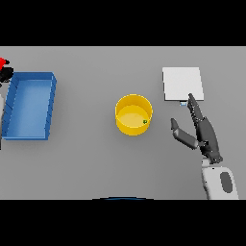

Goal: Pick up the red beaker and tilt it to pour out 1 green nut into yellow bowl. Pick up the yellow bowl and place it on the metallic measuring scale.

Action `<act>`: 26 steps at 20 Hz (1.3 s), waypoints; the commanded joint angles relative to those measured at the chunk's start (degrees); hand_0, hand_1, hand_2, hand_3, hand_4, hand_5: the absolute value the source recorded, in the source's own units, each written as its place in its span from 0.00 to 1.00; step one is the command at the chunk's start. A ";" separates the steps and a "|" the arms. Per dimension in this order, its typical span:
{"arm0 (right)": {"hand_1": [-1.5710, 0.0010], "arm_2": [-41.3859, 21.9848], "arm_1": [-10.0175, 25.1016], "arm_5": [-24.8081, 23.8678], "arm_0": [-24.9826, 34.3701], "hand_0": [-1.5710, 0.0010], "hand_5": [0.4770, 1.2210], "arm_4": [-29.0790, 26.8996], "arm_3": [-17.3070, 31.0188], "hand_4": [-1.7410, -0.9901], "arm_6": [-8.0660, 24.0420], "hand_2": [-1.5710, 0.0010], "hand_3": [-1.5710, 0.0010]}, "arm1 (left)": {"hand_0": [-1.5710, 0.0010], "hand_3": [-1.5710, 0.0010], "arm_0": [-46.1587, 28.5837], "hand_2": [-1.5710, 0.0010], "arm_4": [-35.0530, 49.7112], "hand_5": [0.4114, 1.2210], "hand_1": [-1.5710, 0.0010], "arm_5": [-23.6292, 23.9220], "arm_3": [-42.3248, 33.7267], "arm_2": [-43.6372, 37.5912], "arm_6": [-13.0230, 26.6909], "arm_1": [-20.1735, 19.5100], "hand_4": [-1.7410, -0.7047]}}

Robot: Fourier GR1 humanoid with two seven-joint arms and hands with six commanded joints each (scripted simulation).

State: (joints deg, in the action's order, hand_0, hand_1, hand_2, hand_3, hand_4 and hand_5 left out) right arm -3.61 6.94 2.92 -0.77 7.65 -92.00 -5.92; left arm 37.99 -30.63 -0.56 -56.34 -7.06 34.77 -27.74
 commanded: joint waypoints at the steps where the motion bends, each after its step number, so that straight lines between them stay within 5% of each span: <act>1: 1.00 -0.51 -0.53 -0.22 0.50 1.00 0.34 0.61 0.72 0.55 -0.08 1.00 1.00 | 0.00 0.08 -1.23 0.00 0.04 0.68 0.00 -0.66 -1.51 0.41 0.07 0.36 0.15; 4: 1.00 -0.68 -0.62 -0.19 0.26 1.00 0.34 0.79 0.77 0.55 -0.11 1.00 1.00 | 0.00 0.40 -3.43 0.00 0.21 0.49 0.00 -3.58 -4.48 -0.51 0.09 1.85 0.47; 5: 1.00 -0.55 -0.32 0.07 0.00 1.00 0.34 0.50 0.26 0.55 -0.02 1.00 1.00 | 0.00 0.46 -5.15 0.10 2.08 0.45 0.03 -5.76 -7.62 -1.13 0.00 2.15 0.59; 9: 1.00 0.03 0.05 -0.14 0.39 1.00 0.33 0.31 0.60 0.56 0.18 1.00 1.00 | 0.50 0.76 -6.27 0.62 5.54 0.36 0.58 -12.49 -12.22 -3.24 0.02 3.71 0.83; 12: 1.00 -0.03 -0.16 -0.10 0.43 1.00 0.33 0.18 0.55 0.57 0.46 1.00 1.00 | 0.74 0.88 -6.01 0.81 4.11 0.32 0.78 -15.27 -12.14 -2.98 0.17 3.31 0.90; 15: 1.00 -0.28 0.06 -0.08 -0.24 1.00 0.32 0.72 0.49 0.58 -0.41 1.00 1.00 | 0.87 0.94 -5.64 0.90 1.84 0.30 0.89 -17.20 -10.88 -3.19 0.18 3.58 0.93; 19: 1.00 -0.93 -0.46 -0.48 -0.11 1.00 0.32 1.56 0.58 0.60 0.11 1.00 1.00 | 0.95 0.97 -6.46 0.96 -0.21 0.30 0.95 -16.77 -11.97 -2.20 -0.46 3.64 0.97; 24: 1.00 -2.94 1.81 -2.77 3.86 1.00 0.25 8.41 0.03 0.69 6.44 1.00 1.00 | 0.98 0.99 -6.82 0.99 0.11 0.33 0.99 -14.27 -14.24 -2.60 -0.68 5.25 0.99; 26: 1.00 -4.18 4.27 1.75 6.52 0.99 0.26 7.44 0.32 0.76 2.95 1.00 1.00 | 0.99 0.99 -7.27 0.99 0.49 0.34 0.99 -14.10 -15.12 -2.65 -0.92 5.73 0.99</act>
State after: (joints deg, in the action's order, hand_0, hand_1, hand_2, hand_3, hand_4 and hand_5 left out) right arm -7.80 11.21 4.68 5.80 15.08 -91.71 -3.04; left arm 30.73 -30.12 -14.67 -71.44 -9.68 33.81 -21.98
